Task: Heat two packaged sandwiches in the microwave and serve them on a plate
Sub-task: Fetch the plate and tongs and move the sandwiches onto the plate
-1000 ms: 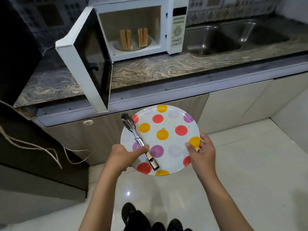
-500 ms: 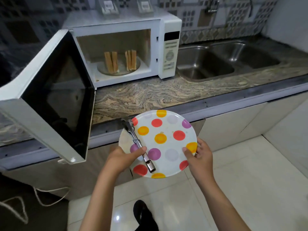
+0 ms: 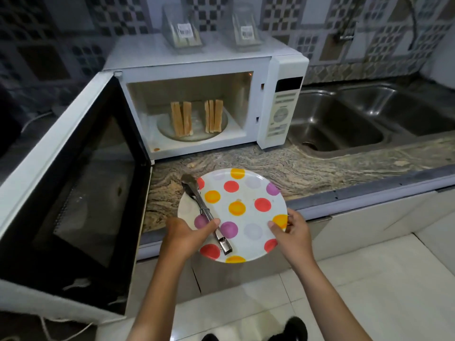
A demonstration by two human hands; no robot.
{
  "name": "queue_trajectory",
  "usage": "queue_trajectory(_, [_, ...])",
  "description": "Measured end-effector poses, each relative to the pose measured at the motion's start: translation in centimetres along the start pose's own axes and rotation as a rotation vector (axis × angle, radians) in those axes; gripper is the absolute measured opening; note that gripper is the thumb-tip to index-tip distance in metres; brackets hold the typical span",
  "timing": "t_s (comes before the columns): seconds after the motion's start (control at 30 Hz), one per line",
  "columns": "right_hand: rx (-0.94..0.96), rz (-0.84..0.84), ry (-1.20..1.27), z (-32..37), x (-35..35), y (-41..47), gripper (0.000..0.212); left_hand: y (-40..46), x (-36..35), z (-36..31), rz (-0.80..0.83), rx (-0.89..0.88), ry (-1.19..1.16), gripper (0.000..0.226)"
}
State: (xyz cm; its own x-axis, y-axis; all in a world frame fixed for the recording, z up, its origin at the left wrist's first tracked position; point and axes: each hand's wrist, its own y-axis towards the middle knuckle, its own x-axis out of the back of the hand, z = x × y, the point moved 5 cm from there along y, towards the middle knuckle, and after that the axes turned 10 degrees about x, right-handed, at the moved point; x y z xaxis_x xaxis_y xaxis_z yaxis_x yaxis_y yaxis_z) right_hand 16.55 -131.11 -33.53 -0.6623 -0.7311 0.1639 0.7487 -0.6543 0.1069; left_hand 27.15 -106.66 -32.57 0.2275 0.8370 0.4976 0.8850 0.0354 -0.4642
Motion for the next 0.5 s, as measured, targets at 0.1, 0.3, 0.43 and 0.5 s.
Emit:
queue_trajectory(0.1, [0.029,0.058,-0.094,0.2,-0.7,2.3,0.031,1.1,-0.5,-0.6,-0.046,-0.012,0.015,0.074])
queue_trajectory(0.3, [0.021,0.185,-0.325,-0.6,-2.0,7.6,0.02,2.8,-1.8,-2.4,-0.242,-0.005,0.156,0.103])
queue_trajectory(0.43, [0.018,0.261,-0.53,-1.1,-2.8,11.2,0.021,4.1,-3.0,-3.3,-0.328,0.039,0.268,0.115])
queue_trajectory(0.5, [-0.026,0.295,-0.667,-0.9,-3.0,11.6,0.032,4.0,-3.2,-4.2,-0.344,0.052,0.313,0.112])
